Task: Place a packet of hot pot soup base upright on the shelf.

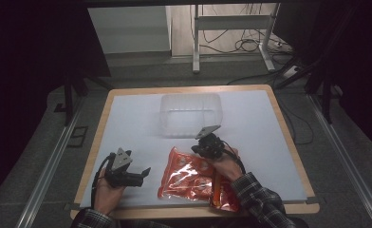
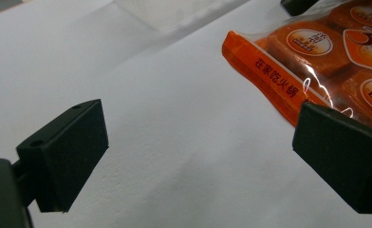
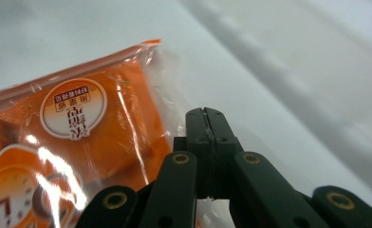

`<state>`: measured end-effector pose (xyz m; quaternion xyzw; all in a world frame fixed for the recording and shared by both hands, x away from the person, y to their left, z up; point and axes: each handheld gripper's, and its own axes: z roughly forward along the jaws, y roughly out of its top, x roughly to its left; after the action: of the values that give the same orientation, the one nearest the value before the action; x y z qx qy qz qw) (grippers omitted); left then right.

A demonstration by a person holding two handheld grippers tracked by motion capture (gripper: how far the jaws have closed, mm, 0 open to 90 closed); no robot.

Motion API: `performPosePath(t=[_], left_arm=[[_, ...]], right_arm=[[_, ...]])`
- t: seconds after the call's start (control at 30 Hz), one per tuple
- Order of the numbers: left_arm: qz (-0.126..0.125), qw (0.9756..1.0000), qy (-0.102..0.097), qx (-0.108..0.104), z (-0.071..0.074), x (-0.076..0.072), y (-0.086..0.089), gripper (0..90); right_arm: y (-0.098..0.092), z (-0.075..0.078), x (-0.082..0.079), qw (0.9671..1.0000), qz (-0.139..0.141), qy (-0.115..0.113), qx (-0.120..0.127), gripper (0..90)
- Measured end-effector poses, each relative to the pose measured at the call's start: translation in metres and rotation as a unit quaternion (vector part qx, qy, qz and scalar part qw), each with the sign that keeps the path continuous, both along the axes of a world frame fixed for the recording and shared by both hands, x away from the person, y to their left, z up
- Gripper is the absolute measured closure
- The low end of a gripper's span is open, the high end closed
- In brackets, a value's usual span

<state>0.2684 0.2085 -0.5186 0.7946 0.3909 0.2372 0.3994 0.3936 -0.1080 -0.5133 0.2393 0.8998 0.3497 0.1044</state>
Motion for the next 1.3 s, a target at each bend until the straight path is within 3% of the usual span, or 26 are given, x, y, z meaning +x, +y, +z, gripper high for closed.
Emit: performPosePath(t=[0.1,0.2,0.33,0.47,0.73,0.9,0.97,1.13,1.3], left_arm=[[0.002,1.0000,-0.001,-0.002,0.000,0.000,0.001,3.9],[0.002,1.0000,-0.001,-0.002,0.000,0.000,0.000,3.9],[0.003,1.0000,-0.002,-0.003,0.001,0.000,0.000,3.9],[0.005,1.0000,-0.001,-0.005,0.001,-0.001,0.002,3.9],[0.005,1.0000,-0.002,-0.005,0.001,-0.001,0.002,3.8],[0.006,1.0000,-0.001,-0.003,0.001,-0.001,0.001,3.8],[0.006,1.0000,-0.001,-0.003,0.001,-0.001,0.001,3.8],[0.005,1.0000,-0.002,-0.002,0.001,-0.001,0.001,3.8],[0.006,1.0000,-0.002,-0.001,0.001,-0.001,0.001,3.8]], right_arm=[[-0.016,0.011,-0.006,0.9997,-0.003,-0.002,0.025,87.1],[-0.032,0.016,-0.022,0.9993,0.008,0.011,0.034,88.7],[-0.037,0.020,-0.032,0.9987,0.031,0.010,0.038,88.8],[-0.040,0.024,-0.049,0.9969,0.044,0.028,0.059,88.9],[-0.050,0.021,-0.088,0.9950,0.057,0.055,0.061,88.8],[-0.055,0.017,-0.106,0.9945,0.064,0.056,0.061,88.8],[-0.056,0.014,-0.115,0.9949,0.072,0.049,0.052,88.8],[-0.059,0.007,-0.129,0.9942,0.076,0.059,0.047,88.8],[-0.057,-0.001,-0.139,0.9936,0.090,0.063,0.025,88.8]])
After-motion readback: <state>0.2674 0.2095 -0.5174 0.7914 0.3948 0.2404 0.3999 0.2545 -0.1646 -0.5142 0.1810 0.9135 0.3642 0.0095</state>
